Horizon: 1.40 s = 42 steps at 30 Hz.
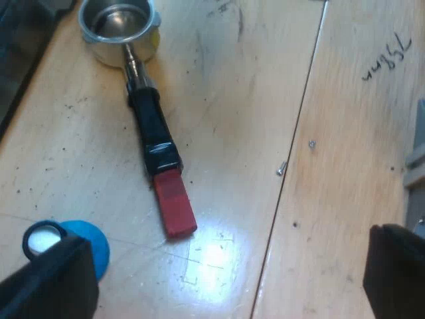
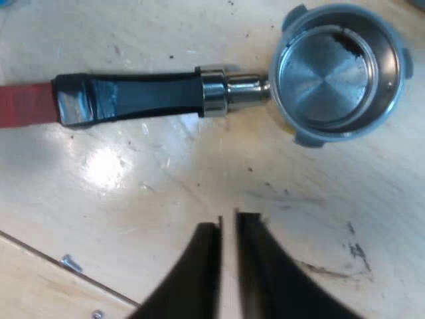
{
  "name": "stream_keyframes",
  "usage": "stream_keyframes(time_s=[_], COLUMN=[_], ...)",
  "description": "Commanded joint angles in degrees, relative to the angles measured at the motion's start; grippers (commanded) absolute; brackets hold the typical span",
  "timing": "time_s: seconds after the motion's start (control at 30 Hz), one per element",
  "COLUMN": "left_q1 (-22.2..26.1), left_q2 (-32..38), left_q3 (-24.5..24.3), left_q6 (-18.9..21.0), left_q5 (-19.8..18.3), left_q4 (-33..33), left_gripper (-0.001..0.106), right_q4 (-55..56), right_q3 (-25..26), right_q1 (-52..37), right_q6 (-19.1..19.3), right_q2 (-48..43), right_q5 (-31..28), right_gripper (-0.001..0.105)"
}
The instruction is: Put the handle in the coffee machine
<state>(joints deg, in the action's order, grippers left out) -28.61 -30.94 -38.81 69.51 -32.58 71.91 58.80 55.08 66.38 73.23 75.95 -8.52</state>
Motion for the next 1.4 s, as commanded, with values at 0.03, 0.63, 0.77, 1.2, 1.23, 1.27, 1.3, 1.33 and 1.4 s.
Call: stream_keyframes(time_s=[0.03, 0.63, 0.77, 1.2, 1.23, 1.27, 1.3, 1.33, 1.4], left_q1=[0.16, -2.72, -9.60, -11.10, -11.10, -11.10, -11.10, -11.10, -11.10], left_q2=[0.24, -0.26, -1.84, -4.05, -4.05, -4.05, -4.05, -4.05, -4.05], left_q3=[-0.47, -0.35, -0.35, 4.26, 4.54, 4.71, 4.69, 4.69, 4.69], left_q6=[2.47, 11.93, 15.00, 20.17, 20.17, 20.17, 20.17, 20.17, 20.17], left_q5=[-0.68, 2.71, 8.53, 12.60, 11.97, 11.20, 10.22, 9.42, 9.15], left_q4=[-0.26, -17.38, -19.91, -25.17, -25.17, -25.17, -25.17, -25.17, -25.17], left_gripper=[0.083, 0.083, 0.083, 0.083, 0.083, 0.083, 0.083, 0.083, 0.083], right_q4=[0.32, -5.74, -7.75, -10.57, -10.68, -11.35, -12.55, -13.43, -15.52], right_q3=[-0.58, -0.58, -0.58, -4.85, -5.63, -6.41, -7.14, -7.40, -8.50], right_q1=[-0.18, -7.04, -9.56, -10.21, -10.21, -10.21, -10.21, -10.21, -10.79], right_q6=[0.39, 6.69, 7.25, 10.75, 10.74, 10.75, 11.04, 11.07, 10.92], right_q2=[-1.37, -1.86, -1.86, -1.75, -1.75, -1.75, -1.75, -1.75, -1.75], right_q5=[-0.53, 0.29, 1.53, 0.87, 0.19, -0.32, -0.33, -0.32, -0.21], right_gripper=[0.034, 0.073, 0.073, 0.072, 0.072, 0.072, 0.072, 0.072, 0.072])
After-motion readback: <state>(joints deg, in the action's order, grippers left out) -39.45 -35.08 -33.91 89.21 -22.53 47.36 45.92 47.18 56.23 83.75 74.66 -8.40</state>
